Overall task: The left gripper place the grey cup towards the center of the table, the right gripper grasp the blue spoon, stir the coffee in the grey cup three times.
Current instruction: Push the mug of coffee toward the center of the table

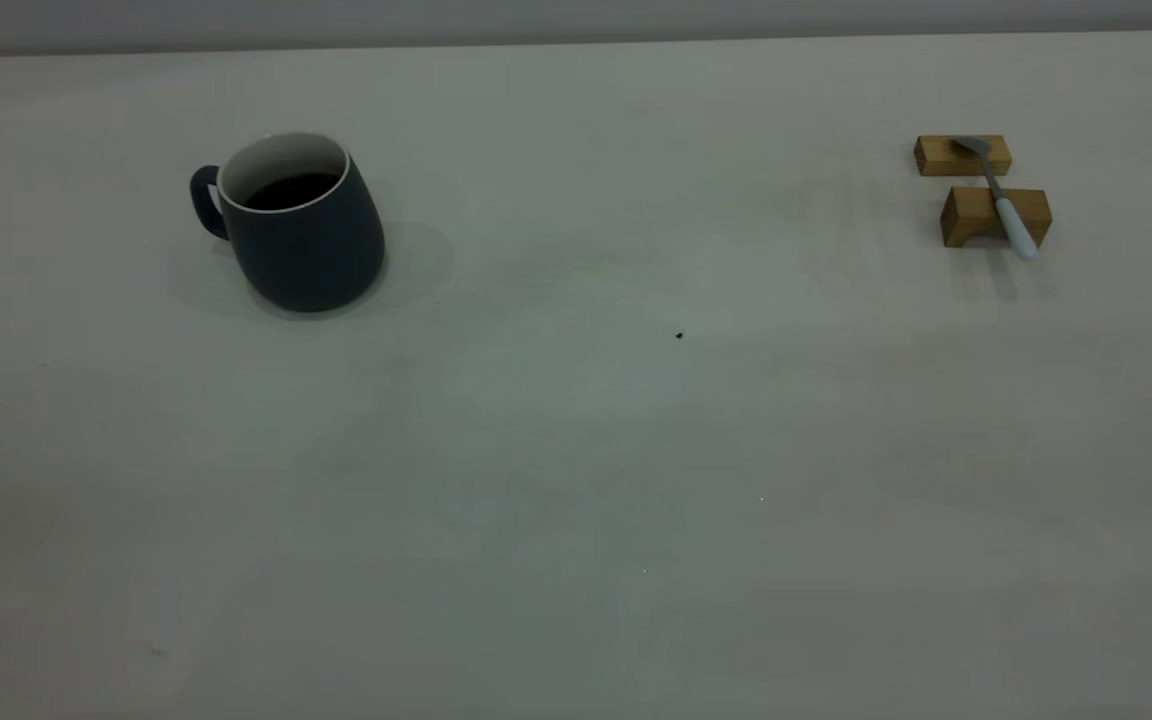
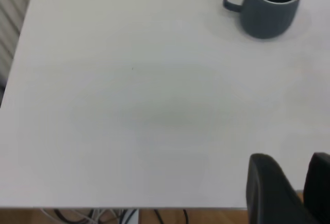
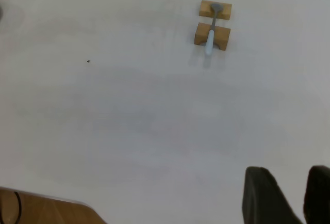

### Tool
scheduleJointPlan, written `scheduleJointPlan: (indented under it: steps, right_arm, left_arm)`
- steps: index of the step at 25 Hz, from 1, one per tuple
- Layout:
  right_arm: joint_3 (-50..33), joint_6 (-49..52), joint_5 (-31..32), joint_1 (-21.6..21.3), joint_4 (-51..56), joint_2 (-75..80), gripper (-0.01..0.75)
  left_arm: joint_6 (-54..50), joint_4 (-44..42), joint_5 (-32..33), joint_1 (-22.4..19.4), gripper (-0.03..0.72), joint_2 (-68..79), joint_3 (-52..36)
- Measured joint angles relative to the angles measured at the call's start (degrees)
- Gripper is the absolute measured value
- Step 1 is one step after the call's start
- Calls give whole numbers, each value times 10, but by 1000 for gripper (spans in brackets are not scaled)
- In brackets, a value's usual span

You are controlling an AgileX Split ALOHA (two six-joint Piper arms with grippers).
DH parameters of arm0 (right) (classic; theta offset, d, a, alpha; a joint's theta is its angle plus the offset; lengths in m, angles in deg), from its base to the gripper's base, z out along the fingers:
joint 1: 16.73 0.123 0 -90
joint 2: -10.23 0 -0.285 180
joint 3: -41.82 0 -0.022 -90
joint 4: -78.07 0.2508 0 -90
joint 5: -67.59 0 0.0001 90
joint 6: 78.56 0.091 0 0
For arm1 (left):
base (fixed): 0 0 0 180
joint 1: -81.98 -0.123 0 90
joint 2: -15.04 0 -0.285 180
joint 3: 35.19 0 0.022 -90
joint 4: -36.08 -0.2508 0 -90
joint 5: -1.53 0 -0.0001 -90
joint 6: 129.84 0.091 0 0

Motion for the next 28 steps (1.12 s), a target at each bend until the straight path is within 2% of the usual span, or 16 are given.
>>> scheduleJointPlan:
  steps: [5,11,16,20,25,28]
  right_arm:
    - [0,0,0,0,0,0,240]
    - [0,0,0,0,0,0,240]
    - [0,0,0,0,0,0,240]
    - [0,0,0,0,0,0,240]
    - [0,0,0,0,0,0,240]
    - [0,0,0,0,0,0,240]
  left_arm:
    - [-18,-32,-21,19,275,44,13]
    - [-22,-34,-60,32,327,231,55]
    - [-22,-52,-93,61,368,388,125]
    - [-15,-73,-126,68,467,522,190]
    - [38,-96,-177,68,658,680,264]
    - [76,-96,-205,68,680,761,300]
